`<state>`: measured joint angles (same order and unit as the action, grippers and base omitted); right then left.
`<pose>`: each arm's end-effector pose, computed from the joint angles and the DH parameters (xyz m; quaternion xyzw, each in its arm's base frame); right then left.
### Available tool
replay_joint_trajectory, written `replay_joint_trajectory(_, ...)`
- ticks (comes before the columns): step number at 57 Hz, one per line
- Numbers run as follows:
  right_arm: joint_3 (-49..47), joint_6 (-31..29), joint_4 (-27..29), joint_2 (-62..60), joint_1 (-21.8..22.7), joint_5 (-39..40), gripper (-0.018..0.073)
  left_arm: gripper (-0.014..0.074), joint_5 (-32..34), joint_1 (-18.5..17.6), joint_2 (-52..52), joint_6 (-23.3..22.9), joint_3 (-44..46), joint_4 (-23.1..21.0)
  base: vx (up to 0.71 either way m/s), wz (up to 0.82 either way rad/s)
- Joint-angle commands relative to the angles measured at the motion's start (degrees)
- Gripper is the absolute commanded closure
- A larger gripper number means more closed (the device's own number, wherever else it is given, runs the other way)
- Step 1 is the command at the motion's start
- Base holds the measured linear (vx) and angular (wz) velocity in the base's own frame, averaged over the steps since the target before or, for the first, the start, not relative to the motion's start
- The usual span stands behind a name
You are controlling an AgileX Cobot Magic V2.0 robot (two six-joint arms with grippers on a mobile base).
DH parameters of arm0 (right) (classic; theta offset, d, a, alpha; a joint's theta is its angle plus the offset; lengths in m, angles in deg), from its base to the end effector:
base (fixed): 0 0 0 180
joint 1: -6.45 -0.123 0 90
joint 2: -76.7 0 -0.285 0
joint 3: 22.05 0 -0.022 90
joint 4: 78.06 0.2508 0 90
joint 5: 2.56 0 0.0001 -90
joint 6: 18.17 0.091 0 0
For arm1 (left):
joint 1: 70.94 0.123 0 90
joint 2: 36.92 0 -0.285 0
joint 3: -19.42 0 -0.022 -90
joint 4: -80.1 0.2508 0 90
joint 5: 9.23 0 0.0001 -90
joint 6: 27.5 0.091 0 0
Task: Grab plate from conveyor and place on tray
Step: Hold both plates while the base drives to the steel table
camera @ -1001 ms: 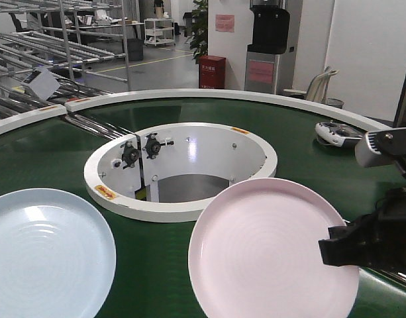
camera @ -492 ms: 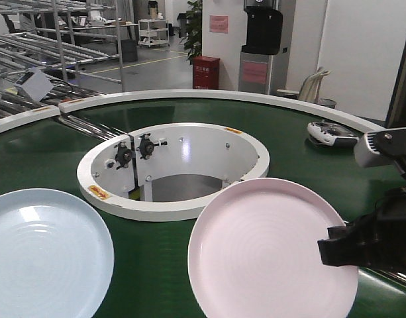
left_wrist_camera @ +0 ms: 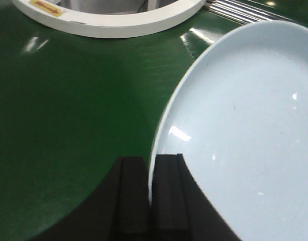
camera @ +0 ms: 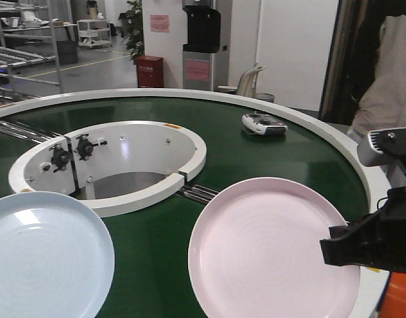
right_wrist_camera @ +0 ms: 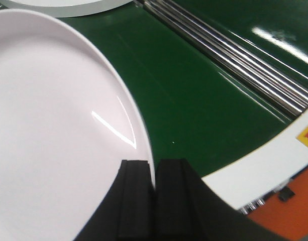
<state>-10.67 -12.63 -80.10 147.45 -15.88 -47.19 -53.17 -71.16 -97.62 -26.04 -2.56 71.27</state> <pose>0.2083 0.0831 0.3937 -0.1362 0.8834 0.0915 0.4389 0.1793 -0.0104 0.3717 -0.0125 0.8911 -0.0678 0.4486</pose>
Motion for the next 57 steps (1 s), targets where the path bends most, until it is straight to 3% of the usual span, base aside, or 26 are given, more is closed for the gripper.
replay_joint_trajectory(1,-1.71,-0.39,-0.69,-1.35,0.08,4.32,0.0572,0.0596,4.33,-0.27,0.63,-0.49,1.76,-1.07,-0.1,-0.38)
replay_joint_trajectory(57,-1.71,-0.39,-0.69,-1.35,0.08,4.12,0.0572,0.0596,4.33,-0.27,0.69,-0.49,1.76,-1.07,-0.11,-0.48)
